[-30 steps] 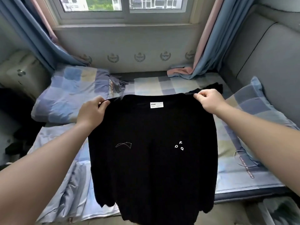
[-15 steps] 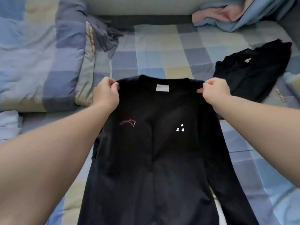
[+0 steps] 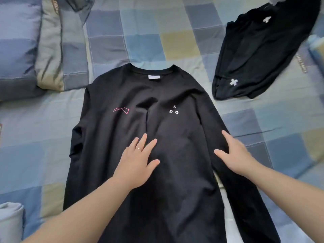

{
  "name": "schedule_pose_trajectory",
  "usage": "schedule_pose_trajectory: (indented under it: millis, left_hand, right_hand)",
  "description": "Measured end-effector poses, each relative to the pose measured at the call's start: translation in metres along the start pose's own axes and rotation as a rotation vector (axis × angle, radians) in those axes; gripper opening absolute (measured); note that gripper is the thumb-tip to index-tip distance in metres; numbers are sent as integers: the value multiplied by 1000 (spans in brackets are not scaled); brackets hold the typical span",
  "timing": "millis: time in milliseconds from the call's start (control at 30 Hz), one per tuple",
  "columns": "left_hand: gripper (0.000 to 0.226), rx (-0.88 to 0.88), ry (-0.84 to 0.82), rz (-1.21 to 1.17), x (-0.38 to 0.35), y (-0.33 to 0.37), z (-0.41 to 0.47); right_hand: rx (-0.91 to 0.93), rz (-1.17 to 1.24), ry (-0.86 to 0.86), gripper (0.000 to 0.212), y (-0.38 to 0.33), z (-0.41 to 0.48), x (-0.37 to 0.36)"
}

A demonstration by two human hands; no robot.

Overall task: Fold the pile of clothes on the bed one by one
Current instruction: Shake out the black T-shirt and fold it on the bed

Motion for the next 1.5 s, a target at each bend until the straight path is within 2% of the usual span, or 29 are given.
schedule_pose_trajectory:
  millis: [167, 300, 400, 467, 533, 667, 733, 800, 900, 967, 1033, 1133, 1267, 1367, 1500]
  left_hand:
    - [69, -79, -35, 104, -39, 68, -4]
    - [69, -65, -52, 101, -75, 119, 5]
    - [70, 15, -50, 75, -99, 141, 16]
    - [70, 108, -35, 73, -116, 154, 20]
    - [67, 210, -1, 43, -124, 163, 23]
    - [61, 342, 193, -90, -112, 193, 31]
    - [62, 292, 299, -125, -100, 222, 44]
    - [64, 189, 336, -91, -92, 259, 65]
    - [63, 94, 297, -5, -89, 317, 101]
    - [63, 109, 215, -41, -91, 348, 124]
    - [63, 151, 132, -64, -96, 370, 143]
    - [64, 187, 39, -48, -108, 389, 157]
    - [66, 193, 52, -58, -118, 398, 156]
    - [68, 192, 80, -70, -122, 396, 151]
    - [71, 208, 99, -62, -127, 394, 149]
  right_hand:
    - [-140, 85, 19, 84, 76, -12, 28]
    - [-204, 252, -88, 84, 113, -3, 8]
    - [-146, 274, -139, 46, 117, 10, -17]
    - [-125, 413, -188, 20, 123, 15, -28]
    - [-115, 588, -200, 9, 133, 14, -24]
    - [-41, 710, -43, 21, 182, 28, 35]
    - [-12, 664, 44, 26, 211, 40, 81]
    - [4, 641, 65, 23, 237, 49, 124]
    - [37, 646, -30, 20, 262, 61, 163]
    - [53, 662, -182, 14, 269, 65, 174]
    - [86, 549, -265, 7, 278, 69, 182]
    - [103, 430, -175, 19, 295, 78, 200]
    - [175, 625, 13, 37, 303, 79, 214]
    - [235, 656, -2, 42, 301, 71, 213]
    - [236, 738, -108, 20, 302, 59, 214]
Point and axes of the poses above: each hand's wrist, its own z-axis towards the middle knuckle, its own x-axis out of the back of the hand, y = z × x, the point moved 6 cm from there along z, towards the middle knuckle, and after that the axes turned 8 degrees about x, right-handed, at the moved point
